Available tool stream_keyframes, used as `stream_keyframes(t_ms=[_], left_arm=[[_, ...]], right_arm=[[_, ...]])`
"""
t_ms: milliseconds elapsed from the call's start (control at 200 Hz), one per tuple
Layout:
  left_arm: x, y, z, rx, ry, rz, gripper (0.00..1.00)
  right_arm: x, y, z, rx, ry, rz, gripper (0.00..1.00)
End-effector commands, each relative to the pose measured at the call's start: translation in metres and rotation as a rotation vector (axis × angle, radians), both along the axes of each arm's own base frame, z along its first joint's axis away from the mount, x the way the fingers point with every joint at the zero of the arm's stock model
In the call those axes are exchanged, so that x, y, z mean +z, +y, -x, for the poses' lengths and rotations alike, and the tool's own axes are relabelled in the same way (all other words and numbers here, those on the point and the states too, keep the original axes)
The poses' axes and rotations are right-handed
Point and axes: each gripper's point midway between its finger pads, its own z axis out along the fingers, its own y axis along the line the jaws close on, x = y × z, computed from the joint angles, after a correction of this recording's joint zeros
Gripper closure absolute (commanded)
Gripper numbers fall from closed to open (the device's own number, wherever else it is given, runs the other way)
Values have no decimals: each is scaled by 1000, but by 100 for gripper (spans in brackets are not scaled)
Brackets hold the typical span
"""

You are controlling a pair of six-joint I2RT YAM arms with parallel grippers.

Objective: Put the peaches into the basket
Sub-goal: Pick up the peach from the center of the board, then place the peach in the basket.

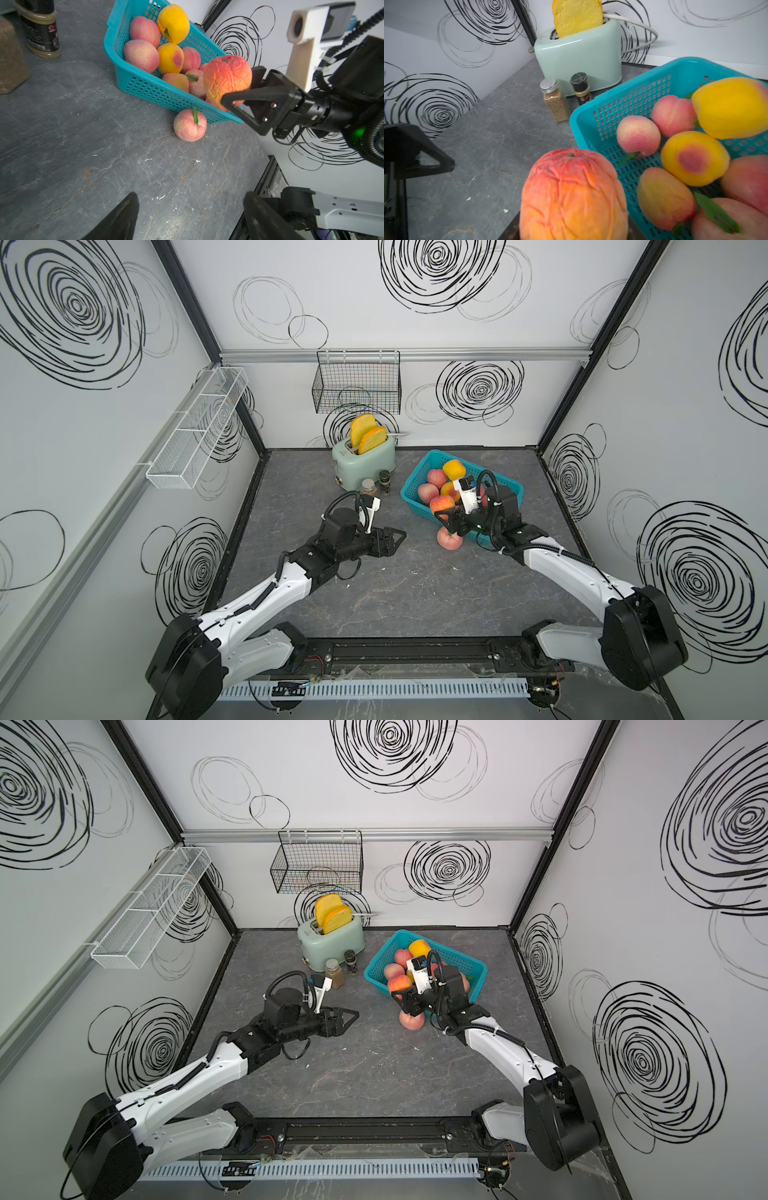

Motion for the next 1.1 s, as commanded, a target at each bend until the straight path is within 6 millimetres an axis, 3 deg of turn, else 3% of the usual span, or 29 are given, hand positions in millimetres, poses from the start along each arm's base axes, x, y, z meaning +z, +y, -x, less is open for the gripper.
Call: stream_keyframes(t_ms=[0, 400, 685, 1095], left_arm=[[13, 5, -10, 35, -63, -20, 17], [8, -3, -17, 23, -67, -24, 16], [7, -11, -22, 10, -65, -14, 15], [1, -16, -26, 0, -57, -25, 14]], right_arm=[[-4, -10, -21, -61, -11, 86, 41], [-24, -34, -79, -194, 16, 182, 41], [-46, -36, -94, -214, 48, 211, 42], [-67, -33, -101, -218, 80, 225, 41]])
